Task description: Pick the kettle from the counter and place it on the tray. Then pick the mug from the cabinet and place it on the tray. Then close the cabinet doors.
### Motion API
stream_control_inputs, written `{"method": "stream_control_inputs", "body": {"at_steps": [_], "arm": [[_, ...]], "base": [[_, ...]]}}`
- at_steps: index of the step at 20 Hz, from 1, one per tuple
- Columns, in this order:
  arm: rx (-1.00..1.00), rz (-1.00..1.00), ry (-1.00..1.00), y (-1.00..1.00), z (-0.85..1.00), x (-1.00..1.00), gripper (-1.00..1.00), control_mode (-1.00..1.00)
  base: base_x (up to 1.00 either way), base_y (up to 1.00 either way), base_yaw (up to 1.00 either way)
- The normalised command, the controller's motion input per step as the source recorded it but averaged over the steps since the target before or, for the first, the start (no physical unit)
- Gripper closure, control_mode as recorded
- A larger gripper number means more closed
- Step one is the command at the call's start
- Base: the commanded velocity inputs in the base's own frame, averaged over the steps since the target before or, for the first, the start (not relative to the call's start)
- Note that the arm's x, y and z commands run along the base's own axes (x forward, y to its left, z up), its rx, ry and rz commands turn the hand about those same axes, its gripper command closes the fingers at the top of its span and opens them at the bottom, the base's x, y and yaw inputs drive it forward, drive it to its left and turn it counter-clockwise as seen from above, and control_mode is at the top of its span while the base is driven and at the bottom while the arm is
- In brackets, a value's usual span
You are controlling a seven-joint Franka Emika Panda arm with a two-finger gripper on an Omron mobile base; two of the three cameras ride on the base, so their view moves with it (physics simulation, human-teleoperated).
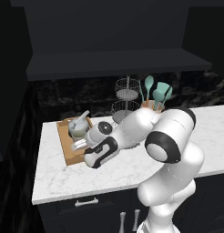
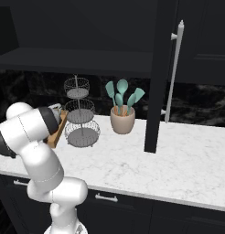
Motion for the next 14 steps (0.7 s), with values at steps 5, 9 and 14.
{"method": "stream_control_inputs", "body": {"at_steps": [5, 9, 14], "arm": [[0.0, 0.0, 0.0, 0.01, -0.08, 0.01, 1.0, -1.0], [0.0, 0.0, 0.0, 0.02, -0.02, 0.0, 1.0, -1.0], [0.0, 0.0, 0.0, 0.01, 0.0, 0.0, 1.0, -1.0]], "base": [[0.0, 0.0, 0.0], [0.0, 0.0, 0.0], [0.0, 0.0, 0.0]]}}
